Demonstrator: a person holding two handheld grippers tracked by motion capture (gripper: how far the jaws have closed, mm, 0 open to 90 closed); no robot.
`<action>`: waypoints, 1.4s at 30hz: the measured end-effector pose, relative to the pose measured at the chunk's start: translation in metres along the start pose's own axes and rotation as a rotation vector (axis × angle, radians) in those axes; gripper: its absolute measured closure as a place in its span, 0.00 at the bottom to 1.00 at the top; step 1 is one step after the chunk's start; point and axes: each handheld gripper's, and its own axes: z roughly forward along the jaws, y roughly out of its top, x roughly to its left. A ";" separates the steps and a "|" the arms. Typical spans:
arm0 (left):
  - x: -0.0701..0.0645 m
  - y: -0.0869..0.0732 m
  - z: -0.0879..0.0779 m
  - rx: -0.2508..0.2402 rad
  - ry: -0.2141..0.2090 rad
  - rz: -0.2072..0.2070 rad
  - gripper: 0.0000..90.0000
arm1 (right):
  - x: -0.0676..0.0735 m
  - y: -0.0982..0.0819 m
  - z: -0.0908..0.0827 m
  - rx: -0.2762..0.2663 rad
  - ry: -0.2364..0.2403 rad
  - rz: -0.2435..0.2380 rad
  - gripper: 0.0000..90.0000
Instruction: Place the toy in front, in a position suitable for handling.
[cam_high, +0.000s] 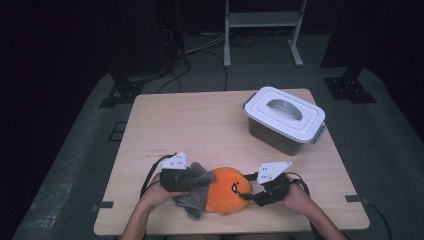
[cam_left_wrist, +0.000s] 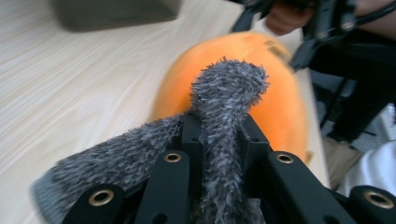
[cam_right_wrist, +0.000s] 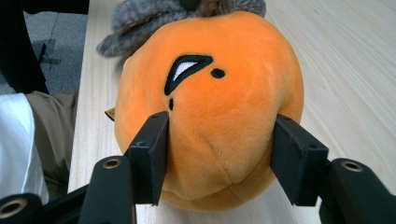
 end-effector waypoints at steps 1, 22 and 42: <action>0.002 -0.002 -0.003 -0.001 0.014 -0.012 0.85 | 0.000 0.000 0.000 0.001 -0.001 0.002 0.46; 0.000 0.004 0.001 0.020 0.129 -0.013 0.85 | 0.005 0.001 0.000 0.004 -0.012 -0.021 0.46; -0.022 0.018 0.015 0.049 0.023 0.087 0.85 | -0.007 0.003 -0.006 -0.023 0.039 0.077 0.28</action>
